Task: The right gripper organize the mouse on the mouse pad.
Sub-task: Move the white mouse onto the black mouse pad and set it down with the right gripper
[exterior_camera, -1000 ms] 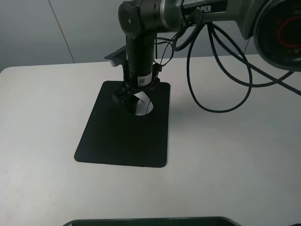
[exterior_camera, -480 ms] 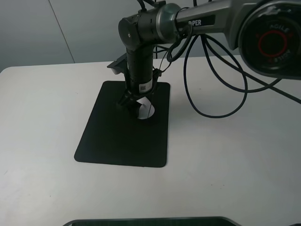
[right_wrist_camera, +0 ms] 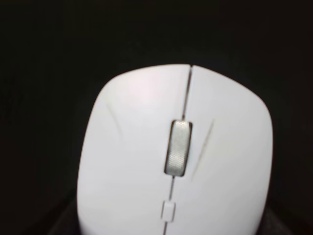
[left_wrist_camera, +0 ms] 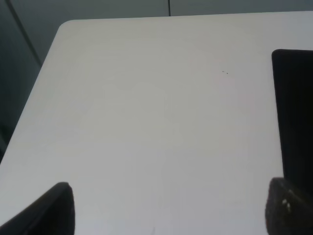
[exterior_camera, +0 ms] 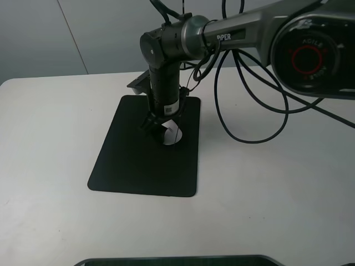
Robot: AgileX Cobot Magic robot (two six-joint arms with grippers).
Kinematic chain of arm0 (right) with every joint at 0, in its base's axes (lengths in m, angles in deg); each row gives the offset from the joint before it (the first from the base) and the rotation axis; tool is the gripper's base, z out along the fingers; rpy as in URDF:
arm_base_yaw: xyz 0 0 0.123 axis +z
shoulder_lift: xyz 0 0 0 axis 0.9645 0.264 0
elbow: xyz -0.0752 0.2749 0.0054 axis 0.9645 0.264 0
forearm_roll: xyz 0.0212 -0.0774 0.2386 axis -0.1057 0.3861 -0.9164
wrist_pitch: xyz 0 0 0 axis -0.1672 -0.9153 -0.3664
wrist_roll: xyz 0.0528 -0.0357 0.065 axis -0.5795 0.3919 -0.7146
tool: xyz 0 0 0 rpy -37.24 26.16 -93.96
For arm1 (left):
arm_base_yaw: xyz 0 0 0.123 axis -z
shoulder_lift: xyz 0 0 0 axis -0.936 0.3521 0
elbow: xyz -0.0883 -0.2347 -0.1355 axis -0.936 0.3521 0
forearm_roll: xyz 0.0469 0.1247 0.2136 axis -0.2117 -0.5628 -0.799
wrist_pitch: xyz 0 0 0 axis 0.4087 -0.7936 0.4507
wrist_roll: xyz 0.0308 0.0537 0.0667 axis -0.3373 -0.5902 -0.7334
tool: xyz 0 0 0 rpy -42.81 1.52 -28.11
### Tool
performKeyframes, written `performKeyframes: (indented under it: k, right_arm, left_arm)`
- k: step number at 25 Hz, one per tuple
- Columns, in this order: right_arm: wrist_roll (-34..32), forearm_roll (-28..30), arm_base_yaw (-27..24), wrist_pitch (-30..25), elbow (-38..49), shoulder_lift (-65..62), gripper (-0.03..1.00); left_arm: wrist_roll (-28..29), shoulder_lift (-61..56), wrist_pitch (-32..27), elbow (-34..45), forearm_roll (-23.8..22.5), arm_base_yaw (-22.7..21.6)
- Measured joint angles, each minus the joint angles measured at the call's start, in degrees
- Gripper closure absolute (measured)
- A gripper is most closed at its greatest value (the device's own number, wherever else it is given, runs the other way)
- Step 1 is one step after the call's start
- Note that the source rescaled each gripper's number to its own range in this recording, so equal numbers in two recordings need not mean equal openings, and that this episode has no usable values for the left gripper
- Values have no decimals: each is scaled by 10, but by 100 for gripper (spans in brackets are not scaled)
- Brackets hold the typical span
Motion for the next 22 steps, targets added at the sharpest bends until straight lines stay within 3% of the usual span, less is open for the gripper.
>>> performKeyframes:
  k: [22]
  right_arm:
    - [2,0,1,12,0,0,97]
  left_arm:
    - [0,0,0,0,-16,0]
